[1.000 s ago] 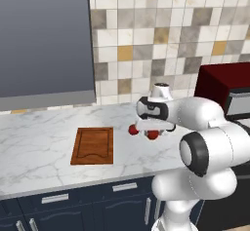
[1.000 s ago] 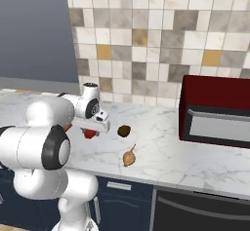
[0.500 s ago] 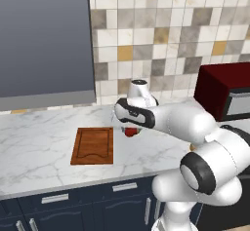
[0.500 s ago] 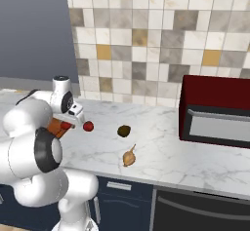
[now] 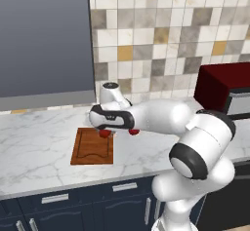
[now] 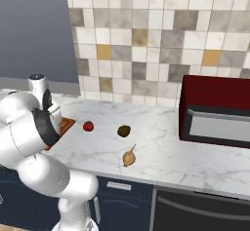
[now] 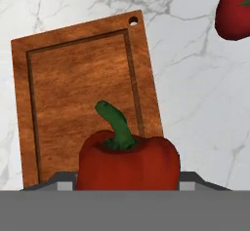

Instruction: Place the avocado, onion, tomato, and bell pepper on the cutting board.

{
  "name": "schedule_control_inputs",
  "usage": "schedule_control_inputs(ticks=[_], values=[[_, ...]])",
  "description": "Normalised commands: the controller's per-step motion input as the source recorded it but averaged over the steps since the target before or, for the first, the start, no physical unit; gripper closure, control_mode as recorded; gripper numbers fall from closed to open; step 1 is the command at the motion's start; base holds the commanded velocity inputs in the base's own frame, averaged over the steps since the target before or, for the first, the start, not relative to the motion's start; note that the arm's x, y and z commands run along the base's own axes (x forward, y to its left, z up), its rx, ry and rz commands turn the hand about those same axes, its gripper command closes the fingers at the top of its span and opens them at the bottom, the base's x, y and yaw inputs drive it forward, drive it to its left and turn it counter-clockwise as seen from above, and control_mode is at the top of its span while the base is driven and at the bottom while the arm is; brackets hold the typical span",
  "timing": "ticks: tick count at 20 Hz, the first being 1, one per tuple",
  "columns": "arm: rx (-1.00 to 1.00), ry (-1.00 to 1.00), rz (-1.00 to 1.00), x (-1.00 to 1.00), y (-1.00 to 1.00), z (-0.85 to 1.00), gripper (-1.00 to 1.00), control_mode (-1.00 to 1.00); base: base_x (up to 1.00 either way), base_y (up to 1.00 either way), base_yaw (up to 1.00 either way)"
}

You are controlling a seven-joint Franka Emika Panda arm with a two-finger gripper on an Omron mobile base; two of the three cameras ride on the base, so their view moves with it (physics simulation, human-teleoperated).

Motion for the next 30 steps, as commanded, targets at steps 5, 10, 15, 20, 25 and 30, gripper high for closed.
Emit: schedule_control_inputs(ticks=[5,10,15,20,25,30], values=[[0.00,0.01,-0.06,0.24,0.40,0.03,1.00,-1.00,0.00,0.00,0.00],[-0.01,0.00,0.00,0.16,0.00,-0.11,1.00,-1.00,0.00,0.00,0.00],[0.00,0.00,0.00,0.31,0.01,-0.24,1.00,-1.00,0.00,0.00,0.00],[0.01,0.00,-0.02,0.38,0.23,-0.31,1.00,-1.00,0.00,0.00,0.00],[0.03,0.00,-0.01,0.30,0.37,-0.42,-1.00,-1.00,0.00,0.00,0.00],[0.00,0.00,-0.01,0.08,0.05,-0.03,-1.00,-1.00,0.00,0.00,0.00]])
